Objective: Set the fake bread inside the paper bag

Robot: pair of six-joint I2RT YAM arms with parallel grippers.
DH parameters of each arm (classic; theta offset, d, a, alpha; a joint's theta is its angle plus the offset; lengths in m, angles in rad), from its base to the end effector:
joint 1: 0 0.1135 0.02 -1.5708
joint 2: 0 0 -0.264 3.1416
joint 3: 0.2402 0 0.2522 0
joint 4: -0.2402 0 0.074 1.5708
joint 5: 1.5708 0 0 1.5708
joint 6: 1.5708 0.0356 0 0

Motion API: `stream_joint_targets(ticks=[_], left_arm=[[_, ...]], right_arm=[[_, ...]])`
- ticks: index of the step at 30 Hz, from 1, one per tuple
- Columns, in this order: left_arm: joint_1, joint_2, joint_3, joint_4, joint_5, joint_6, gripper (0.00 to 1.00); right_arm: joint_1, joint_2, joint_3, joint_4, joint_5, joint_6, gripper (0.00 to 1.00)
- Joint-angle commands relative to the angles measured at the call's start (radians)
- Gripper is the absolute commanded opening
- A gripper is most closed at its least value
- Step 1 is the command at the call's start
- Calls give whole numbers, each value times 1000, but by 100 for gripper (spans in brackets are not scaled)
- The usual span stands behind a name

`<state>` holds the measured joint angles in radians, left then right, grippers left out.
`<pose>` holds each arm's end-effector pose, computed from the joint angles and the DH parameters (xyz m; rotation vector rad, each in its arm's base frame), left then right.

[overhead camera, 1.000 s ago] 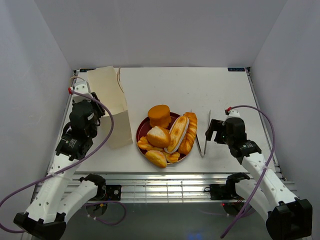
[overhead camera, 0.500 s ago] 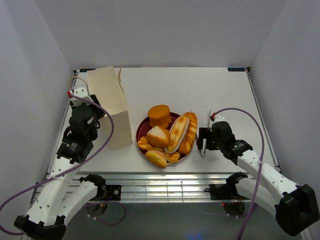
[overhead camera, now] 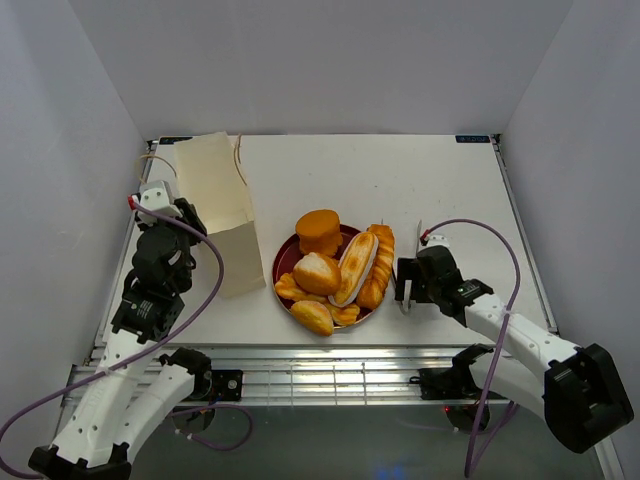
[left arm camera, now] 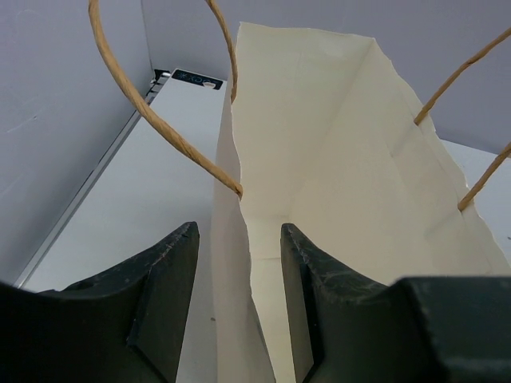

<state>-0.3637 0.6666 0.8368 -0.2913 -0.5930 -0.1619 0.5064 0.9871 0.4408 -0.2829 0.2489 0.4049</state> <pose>0.1440 -0.0335 0.3649 -0.2719 1.6499 0.1048 0.1689 0.0836 0.1778 -0.0051 2.3713 0.1391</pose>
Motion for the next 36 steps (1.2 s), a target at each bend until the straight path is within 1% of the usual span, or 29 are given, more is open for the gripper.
stream_joint_targets(ticks=[1,9,16,18,23,26,32,36], left_arm=[[-1,-13,-15,23,12,6,56],[0,-24,-24,26,16,7,56],[0,-25,-30,29,28,9,56],[-1,-28,-34,27,30,9,56],[-1,-35,-41,29,36,9,56],[-1,-36,-44,29,41,10,56],[-3,-41,-47,29,45,10,56],[-3,-44,-47,30,42,10,56]], right_arm=[[6,18,-22,94,-10,3,94],[7,45,-25,154,32,-3,98],[9,176,39,194,115,-1,100],[7,205,71,194,136,-1,95],[4,248,99,202,167,0,89],[-11,248,101,211,155,-5,85],[-89,245,82,254,70,-40,84],[-112,245,81,271,46,-67,86]])
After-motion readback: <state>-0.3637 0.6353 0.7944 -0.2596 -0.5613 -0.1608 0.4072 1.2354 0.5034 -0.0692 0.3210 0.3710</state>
